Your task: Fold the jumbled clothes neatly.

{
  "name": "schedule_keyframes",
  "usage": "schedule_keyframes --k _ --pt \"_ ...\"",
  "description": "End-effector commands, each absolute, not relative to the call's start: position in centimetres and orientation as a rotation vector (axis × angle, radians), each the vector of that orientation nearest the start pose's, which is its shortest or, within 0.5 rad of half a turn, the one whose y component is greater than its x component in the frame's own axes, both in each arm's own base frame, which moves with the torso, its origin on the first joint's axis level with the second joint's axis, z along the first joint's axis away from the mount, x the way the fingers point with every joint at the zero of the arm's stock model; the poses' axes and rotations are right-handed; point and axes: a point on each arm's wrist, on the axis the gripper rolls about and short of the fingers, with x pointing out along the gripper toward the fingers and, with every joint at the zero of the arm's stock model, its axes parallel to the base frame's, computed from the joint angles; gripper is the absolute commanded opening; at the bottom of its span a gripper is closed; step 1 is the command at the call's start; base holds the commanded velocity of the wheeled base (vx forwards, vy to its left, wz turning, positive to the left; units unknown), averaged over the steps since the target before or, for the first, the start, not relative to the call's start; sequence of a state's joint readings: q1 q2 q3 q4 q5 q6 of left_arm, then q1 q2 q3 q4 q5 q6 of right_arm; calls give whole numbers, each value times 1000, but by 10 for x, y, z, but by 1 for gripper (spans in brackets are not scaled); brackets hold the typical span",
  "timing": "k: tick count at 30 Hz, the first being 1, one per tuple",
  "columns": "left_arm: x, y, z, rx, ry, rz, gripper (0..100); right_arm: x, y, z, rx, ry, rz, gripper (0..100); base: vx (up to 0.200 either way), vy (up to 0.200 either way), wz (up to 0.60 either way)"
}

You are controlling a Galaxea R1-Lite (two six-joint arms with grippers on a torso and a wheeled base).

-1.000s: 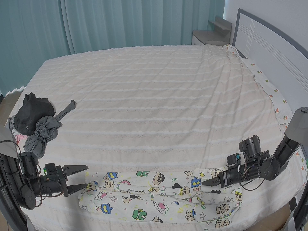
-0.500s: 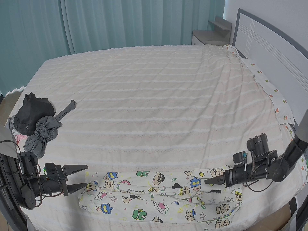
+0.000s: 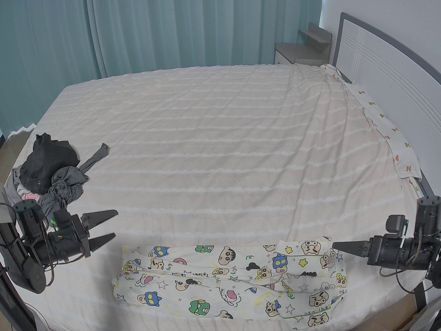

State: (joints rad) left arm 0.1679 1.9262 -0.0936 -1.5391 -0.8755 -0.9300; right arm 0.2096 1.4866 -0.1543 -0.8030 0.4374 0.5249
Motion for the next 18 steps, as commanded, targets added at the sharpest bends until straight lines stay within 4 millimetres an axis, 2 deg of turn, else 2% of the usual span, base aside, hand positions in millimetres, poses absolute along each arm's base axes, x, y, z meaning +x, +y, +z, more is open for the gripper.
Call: schedule_keyframes --k 1,7,9,13,14,15,16,17,18 --pt "246 28 97 -882 384 -607 100 130 35 114 598 542 503 100 0 0 0" --pt "264 26 125 -466 142 -698 100 112 37 125 581 467 578 100 0 0 0" --pt "269 26 134 -453 120 -704 100 111 37 124 581 474 579 100 0 0 0" --pt "276 28 138 -475 157 -683 100 111 37 123 582 484 575 100 0 0 0" --pt "279 29 172 -480 84 -501 100 110 37 123 583 486 574 100 0 0 0" --pt "278 26 188 -477 50 -438 100 109 37 123 583 485 576 100 0 0 0" --pt "278 26 188 -477 50 -438 100 109 37 123 583 485 576 100 0 0 0" --pt "275 20 209 -472 68 -408 100 109 37 123 583 488 582 100 0 0 0" --pt "267 20 215 -453 116 -394 100 109 38 123 581 492 592 100 0 0 0"
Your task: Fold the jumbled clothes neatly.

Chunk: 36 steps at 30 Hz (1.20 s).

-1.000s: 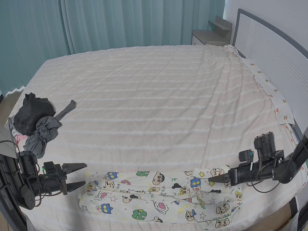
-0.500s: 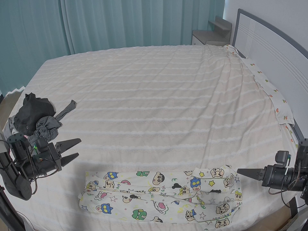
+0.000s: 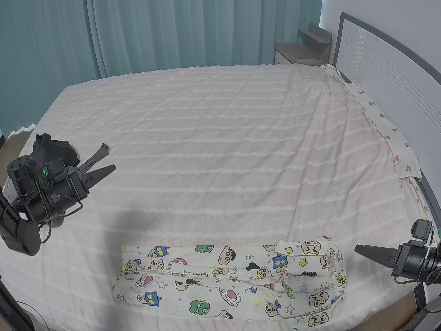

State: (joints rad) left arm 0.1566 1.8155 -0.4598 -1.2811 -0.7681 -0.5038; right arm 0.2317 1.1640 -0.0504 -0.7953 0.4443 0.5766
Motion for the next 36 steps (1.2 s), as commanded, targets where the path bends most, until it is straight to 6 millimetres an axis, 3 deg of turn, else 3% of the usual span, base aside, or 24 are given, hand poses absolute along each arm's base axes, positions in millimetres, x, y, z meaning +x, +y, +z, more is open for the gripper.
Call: schedule_keyframes --k 1,6,7,13,22,28,36 --pt "261 20 218 -426 153 -382 100 108 39 123 580 494 599 100 0 0 0" --pt "247 31 187 -173 537 -97 100 106 41 122 575 505 620 100 0 0 0" --pt "249 27 171 -157 612 -15 100 106 41 121 575 509 619 100 0 0 0" --pt "256 -8 122 -344 721 -31 100 103 41 117 572 528 622 100 0 0 0" --pt "262 -17 52 -509 1078 93 100 101 41 117 568 522 629 100 0 0 0" --pt "268 -20 29 -690 1173 150 100 100 43 116 565 532 642 100 0 0 0" --pt "276 -21 27 -877 1115 171 100 100 43 116 560 533 646 100 0 0 0"
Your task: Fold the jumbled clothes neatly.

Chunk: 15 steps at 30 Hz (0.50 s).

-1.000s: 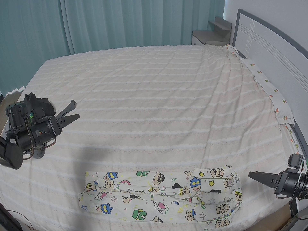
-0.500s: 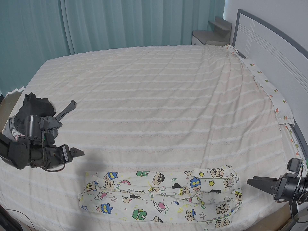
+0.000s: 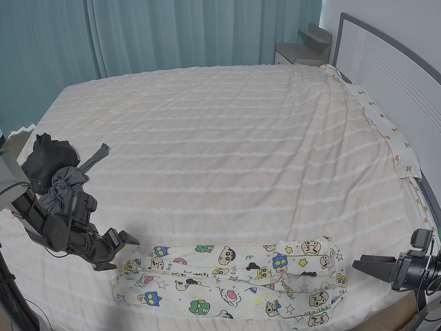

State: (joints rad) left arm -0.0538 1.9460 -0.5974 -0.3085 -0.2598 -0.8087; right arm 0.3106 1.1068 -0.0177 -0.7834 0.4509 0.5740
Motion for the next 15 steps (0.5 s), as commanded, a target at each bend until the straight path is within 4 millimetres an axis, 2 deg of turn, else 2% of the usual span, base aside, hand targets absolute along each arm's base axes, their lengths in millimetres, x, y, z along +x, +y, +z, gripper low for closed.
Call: schedule_keyframes --k 1,7,15 --pt "276 -21 26 -886 1106 174 100 99 44 115 559 538 655 100 0 0 0" --pt "276 -21 15 -871 1110 201 100 97 46 115 554 546 677 100 0 0 0" --pt "276 -26 9 -848 1094 280 100 97 46 115 553 544 676 100 0 0 0"
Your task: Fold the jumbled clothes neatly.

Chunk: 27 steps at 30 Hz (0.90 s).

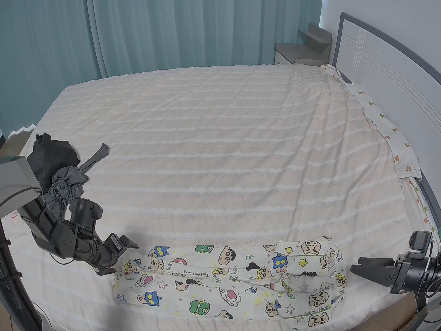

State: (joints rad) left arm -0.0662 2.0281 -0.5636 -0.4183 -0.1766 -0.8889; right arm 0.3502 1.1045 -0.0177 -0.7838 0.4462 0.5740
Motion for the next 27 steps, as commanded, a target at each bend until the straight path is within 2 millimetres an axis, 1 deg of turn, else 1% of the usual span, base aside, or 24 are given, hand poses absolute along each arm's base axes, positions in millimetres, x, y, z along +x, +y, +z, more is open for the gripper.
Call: schedule_keyframes --k 1,7,8,14,19,23,27 --pt "276 -29 7 -832 1086 314 100 97 46 115 555 543 676 100 0 0 0" --pt "279 -30 3 -841 1053 329 100 97 46 116 553 541 677 100 0 0 0" --pt "280 -30 1 -843 1043 332 0 97 46 116 553 541 677 100 0 0 0" --pt "283 -36 -9 -800 1000 364 0 97 46 116 553 541 677 100 0 0 0" --pt "283 -37 -10 -791 999 372 0 97 46 116 552 537 677 100 0 0 0" --pt "283 -36 -7 -773 945 399 0 96 46 116 552 532 678 100 0 0 0" --pt "281 -35 2 -771 863 378 0 96 45 116 552 530 679 100 0 0 0"
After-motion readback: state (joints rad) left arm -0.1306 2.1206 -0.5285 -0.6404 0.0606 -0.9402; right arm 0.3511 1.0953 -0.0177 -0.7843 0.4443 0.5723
